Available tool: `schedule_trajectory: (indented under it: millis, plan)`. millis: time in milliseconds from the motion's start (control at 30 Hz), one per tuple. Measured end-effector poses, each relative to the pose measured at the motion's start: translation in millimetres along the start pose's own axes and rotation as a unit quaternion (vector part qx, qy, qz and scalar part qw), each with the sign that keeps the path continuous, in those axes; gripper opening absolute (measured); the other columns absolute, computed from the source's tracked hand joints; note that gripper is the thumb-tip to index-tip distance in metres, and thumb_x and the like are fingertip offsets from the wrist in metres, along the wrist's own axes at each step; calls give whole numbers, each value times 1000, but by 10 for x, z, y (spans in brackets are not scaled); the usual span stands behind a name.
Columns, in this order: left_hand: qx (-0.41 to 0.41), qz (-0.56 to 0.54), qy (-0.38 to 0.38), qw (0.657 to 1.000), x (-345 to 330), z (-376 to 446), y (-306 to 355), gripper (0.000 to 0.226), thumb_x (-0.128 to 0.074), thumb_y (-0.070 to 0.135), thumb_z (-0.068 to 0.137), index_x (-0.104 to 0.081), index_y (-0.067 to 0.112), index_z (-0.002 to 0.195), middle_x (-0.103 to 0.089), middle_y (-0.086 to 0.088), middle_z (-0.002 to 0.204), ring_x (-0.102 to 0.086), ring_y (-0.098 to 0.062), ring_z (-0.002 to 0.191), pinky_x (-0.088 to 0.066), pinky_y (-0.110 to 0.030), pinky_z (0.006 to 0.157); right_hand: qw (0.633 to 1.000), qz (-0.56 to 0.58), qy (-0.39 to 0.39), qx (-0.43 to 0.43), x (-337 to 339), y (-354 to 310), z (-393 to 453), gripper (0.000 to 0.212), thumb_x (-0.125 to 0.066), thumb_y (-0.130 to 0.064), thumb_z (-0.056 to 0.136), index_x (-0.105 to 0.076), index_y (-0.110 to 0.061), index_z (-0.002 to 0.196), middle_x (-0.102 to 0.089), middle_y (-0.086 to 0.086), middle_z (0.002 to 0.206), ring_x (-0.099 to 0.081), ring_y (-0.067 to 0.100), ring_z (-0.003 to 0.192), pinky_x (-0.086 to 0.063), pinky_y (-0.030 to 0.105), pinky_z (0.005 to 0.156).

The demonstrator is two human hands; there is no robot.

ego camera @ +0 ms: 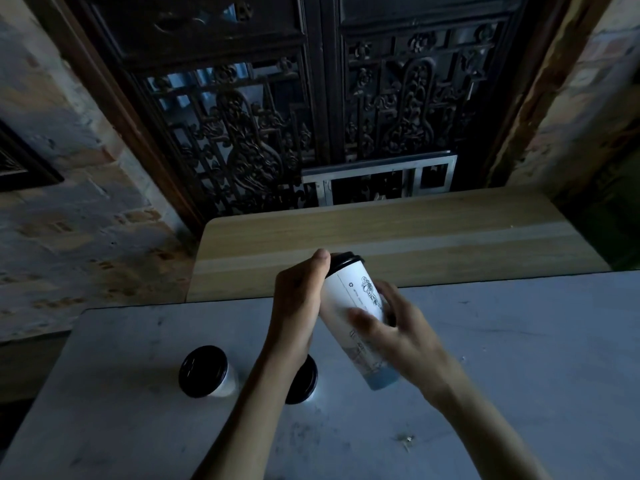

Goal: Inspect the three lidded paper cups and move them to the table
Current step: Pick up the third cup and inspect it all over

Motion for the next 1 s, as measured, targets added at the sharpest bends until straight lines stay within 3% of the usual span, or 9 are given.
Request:
schedule_trajectory:
  millis: [167,300,433,533,633,700,800,933,1000]
  plan:
    - [-46,40,12,998,-34,-28,4,61,-54,64,85,-82,10,92,-83,-9,88,-74,-22,81,-54,-35,73,989,-136,50,28,-36,25,-25,69,-65,-77,71,-53,-36,126,-73,-8,99,-72,8,87,-63,40,72]
    - [-39,-10,-13,999,17,-50,46,64,-54,62,90,-82,6,103,-83,-11,106,-76,-36,101,-57,-49,87,1000,11,-8,21,31,-34,-9,52,-70,-61,79,-67,-27,119,-75,-3,98,-74,15,85,-59,29,70]
    - [-23,-63,-39,997,10,-55,66,61,-56,60,91,-83,9,110,-82,-20,111,-71,-51,110,-57,-58,91,973,209,-81,-53,51,-90,-55,38,-72,-44,86,-75,-14,109,-71,24,93,-71,37,72,-61,39,61]
    - [-18,-53,-21,998,-3,-45,37,61,-57,62,89,-84,10,102,-80,-26,104,-69,-57,104,-54,-52,83,986,150,-47,-58,28,-91,-47,47,-70,-50,84,-70,-16,116,-73,26,97,-72,45,75,-61,50,64]
    - [-32,-5,5,999,-4,-40,24,66,-55,66,87,-74,4,84,-73,-31,89,-67,-40,79,-45,-45,76,999,-36,24,-19,27,-70,-55,68,-63,-75,69,-57,-38,126,-77,6,96,-74,26,81,-59,50,67]
    - [-44,28,21,998,-21,-45,33,61,-53,68,85,-60,10,72,-59,-10,77,-53,-19,74,-39,-37,70,989,-144,24,40,12,-46,-89,71,-60,-80,74,-46,-44,134,-74,-16,91,-73,9,75,-58,36,60]
    - [-62,61,39,995,-47,-44,29,72,-53,69,82,-49,-1,68,-47,-3,68,-43,-12,62,-32,-28,54,960,-256,36,105,-20,16,-112,75,-57,-77,82,-35,-41,144,-68,-19,96,-72,6,76,-61,37,64]
    - [-64,37,1,997,-20,-52,69,49,-54,70,81,-60,22,88,-53,-4,85,-47,-17,79,-33,-34,70,983,-155,38,91,6,31,-103,71,-67,-69,81,-49,-34,140,-75,-12,101,-75,11,86,-63,40,70]
    - [-36,-14,-23,999,3,-59,72,50,-58,68,81,-59,21,95,-53,-7,95,-47,-22,88,-34,-39,79,998,-33,-2,48,34,14,-75,62,-72,-62,78,-61,-32,131,-77,-10,104,-76,11,93,-61,30,71]
Point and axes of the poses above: each hand's wrist, its own z-axis towards the middle knuckle, its own x-axis out of the back of the hand, y = z × x, the point moved 1 cm from there along z, towards the middle knuckle
